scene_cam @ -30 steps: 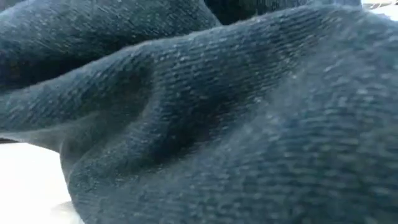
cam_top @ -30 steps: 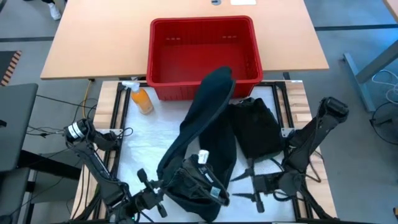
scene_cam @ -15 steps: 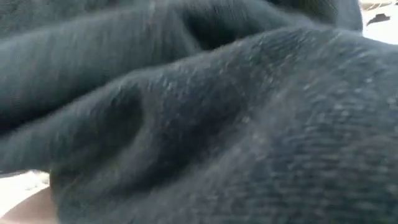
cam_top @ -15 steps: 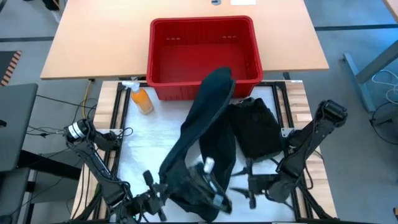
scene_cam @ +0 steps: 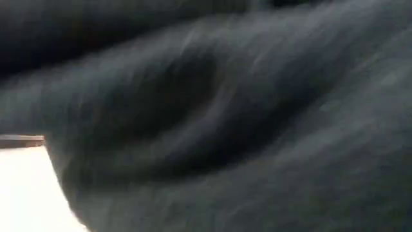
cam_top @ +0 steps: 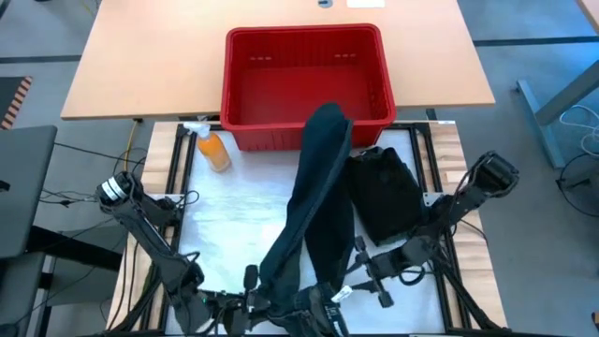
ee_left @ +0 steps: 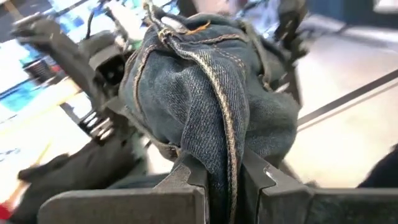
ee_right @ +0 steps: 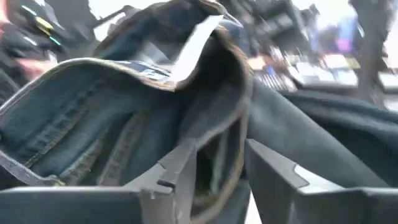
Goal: Fold laundry
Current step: Fold the dark blue jeans
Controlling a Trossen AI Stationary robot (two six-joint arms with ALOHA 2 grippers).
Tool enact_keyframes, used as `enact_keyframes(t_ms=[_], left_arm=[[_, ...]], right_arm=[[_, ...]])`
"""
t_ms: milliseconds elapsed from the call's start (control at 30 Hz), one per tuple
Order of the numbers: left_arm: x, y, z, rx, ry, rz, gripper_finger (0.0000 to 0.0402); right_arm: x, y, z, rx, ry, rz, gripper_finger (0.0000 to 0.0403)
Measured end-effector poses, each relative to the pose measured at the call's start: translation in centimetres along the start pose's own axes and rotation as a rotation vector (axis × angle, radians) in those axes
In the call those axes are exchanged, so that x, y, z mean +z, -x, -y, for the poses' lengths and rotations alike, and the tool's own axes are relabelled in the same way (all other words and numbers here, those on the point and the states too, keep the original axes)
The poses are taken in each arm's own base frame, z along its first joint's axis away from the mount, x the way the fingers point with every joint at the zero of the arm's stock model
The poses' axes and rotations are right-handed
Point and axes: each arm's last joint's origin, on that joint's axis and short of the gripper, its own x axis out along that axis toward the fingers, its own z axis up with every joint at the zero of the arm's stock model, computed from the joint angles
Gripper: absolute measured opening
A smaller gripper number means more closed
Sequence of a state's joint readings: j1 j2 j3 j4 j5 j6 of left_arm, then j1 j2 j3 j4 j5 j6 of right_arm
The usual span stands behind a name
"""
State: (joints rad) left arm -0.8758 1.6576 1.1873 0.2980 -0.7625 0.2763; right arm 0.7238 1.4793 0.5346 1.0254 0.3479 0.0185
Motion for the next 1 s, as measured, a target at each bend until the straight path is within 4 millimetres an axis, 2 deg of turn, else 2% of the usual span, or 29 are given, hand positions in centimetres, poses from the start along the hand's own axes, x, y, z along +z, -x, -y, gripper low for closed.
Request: enact_keyframes(t_ms=[100, 233, 333, 467, 733, 867, 1000], left_arm=[[0.6, -0.5, -1.4, -0.049, 0.038, 0.052, 0.0020], [0.6, -1.7, -2.8, -0.104, 0.062, 0.099, 0.0020], [0.2, -2.2, -3.4, -0.099, 0.095, 0.076, 0.0020], [-0.1, -2.1, -3.2, -0.066, 0.101, 0.039, 0.0017], [-0.4, -1.5, -2.2, -0.013, 0.156, -0.002, 0.0016], [-1.6, -1.3, -1.4, -0.020, 0.178, 0.027, 0.0016], [-2.6, -0.9, -1.1, -0.001, 0.213, 0.074, 0.0018]], right_arm=[[-0.3, -0.6, -0.5, 0.050, 0.019, 0.107, 0.0147], [-1.6, -2.8, -0.8, 0.034, 0.046, 0.103, 0.0115], [-1.3, -4.6, -1.2, 0.093, 0.040, 0.130, 0.0094], [-0.3, -5.9, -2.2, 0.193, 0.048, 0.168, 0.0066], [2.6, -7.5, -2.5, 0.184, 0.041, 0.277, 0.0026], [3.8, -8.2, -2.3, 0.172, 0.030, 0.314, 0.0026], [4.2, -8.7, -2.0, 0.161, 0.007, 0.309, 0.0036]])
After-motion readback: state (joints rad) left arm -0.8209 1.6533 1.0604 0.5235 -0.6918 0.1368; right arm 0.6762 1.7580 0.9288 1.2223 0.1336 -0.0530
